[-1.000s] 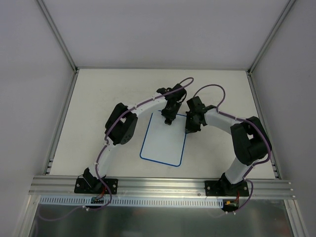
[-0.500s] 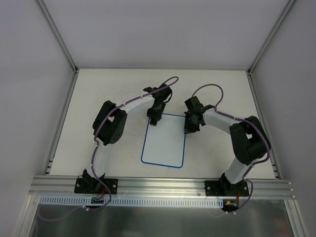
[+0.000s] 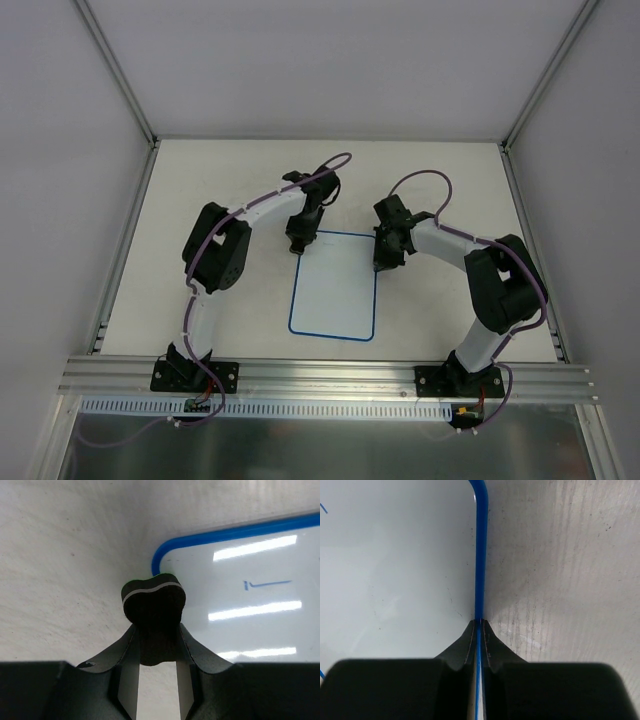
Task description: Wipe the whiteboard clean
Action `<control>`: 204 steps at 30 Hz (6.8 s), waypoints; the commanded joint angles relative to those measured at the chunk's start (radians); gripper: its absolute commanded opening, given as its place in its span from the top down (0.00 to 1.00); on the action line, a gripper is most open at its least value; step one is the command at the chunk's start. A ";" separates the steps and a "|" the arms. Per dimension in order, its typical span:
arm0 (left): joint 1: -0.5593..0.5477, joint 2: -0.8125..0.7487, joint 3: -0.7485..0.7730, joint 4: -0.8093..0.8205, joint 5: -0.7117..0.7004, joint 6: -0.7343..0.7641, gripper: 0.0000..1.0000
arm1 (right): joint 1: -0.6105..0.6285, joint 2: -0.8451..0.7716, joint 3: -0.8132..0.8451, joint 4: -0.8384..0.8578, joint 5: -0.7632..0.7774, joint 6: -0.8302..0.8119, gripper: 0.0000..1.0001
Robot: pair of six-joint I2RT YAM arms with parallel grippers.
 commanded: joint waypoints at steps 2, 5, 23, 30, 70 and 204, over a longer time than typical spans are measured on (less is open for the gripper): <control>-0.056 -0.006 0.079 -0.052 0.019 0.015 1.00 | -0.001 0.038 -0.019 -0.114 0.087 -0.024 1.00; -0.074 0.026 0.073 -0.052 0.024 0.015 1.00 | -0.003 0.035 -0.019 -0.115 0.087 -0.024 1.00; -0.158 0.174 0.208 -0.052 0.137 0.023 1.00 | 0.006 0.044 -0.002 -0.114 0.080 -0.034 1.00; -0.163 0.229 0.322 -0.052 0.226 0.028 1.00 | 0.009 0.050 0.001 -0.114 0.070 -0.032 1.00; 0.053 0.145 0.061 -0.055 0.004 -0.091 1.00 | 0.014 0.076 0.002 -0.114 0.063 -0.034 1.00; -0.171 0.126 0.124 -0.093 0.197 0.310 1.00 | 0.037 0.096 0.051 -0.123 0.075 -0.040 1.00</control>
